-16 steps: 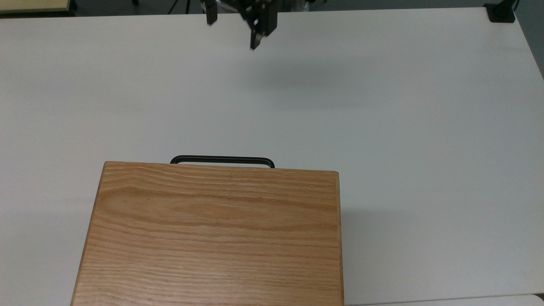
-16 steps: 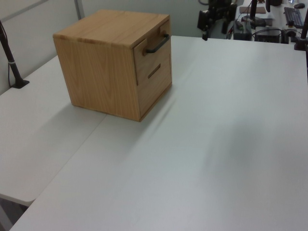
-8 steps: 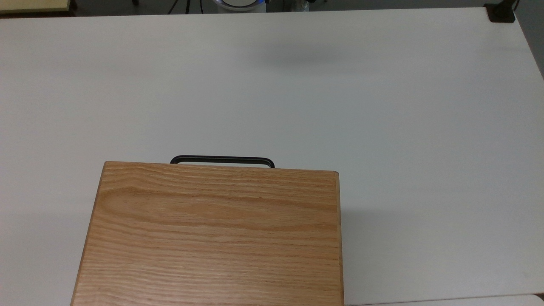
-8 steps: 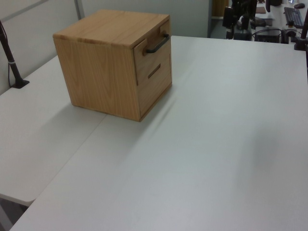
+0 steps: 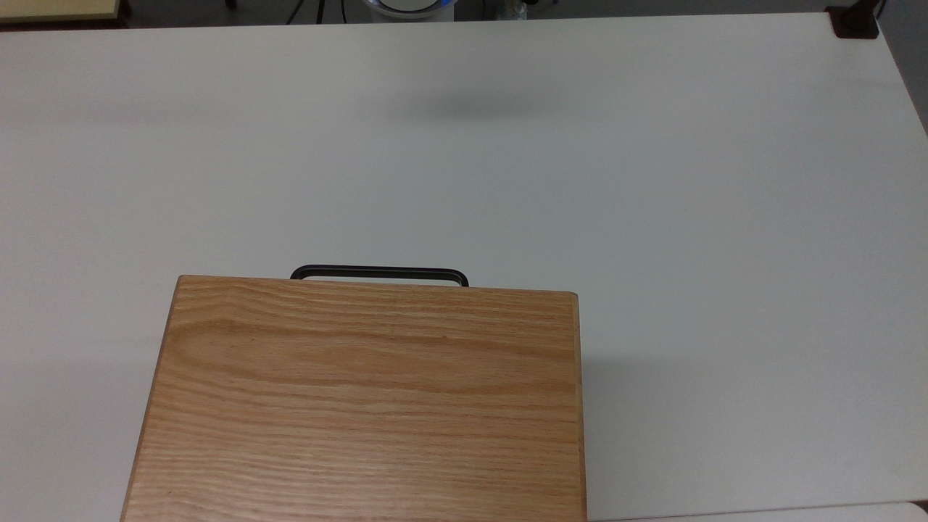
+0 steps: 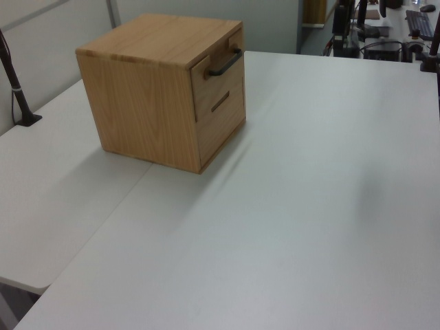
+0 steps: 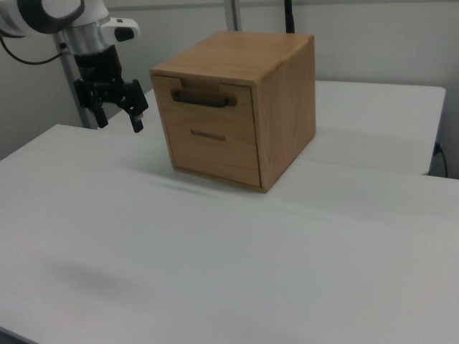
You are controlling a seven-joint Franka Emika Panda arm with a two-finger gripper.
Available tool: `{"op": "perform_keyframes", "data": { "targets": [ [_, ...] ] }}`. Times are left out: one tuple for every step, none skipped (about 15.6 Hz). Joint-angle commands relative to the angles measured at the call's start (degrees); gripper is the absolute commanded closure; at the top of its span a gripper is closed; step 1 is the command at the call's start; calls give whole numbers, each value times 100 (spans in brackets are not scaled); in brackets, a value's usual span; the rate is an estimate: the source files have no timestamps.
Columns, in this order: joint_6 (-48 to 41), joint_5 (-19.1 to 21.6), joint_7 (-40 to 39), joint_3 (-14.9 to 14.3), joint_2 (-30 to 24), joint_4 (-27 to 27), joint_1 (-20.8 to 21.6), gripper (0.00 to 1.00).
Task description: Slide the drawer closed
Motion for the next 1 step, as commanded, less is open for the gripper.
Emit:
{"op": "perform_keyframes", "data": {
  "targets": [
    [269,125,25,-15,-28,-110,68,0]
  ]
}}
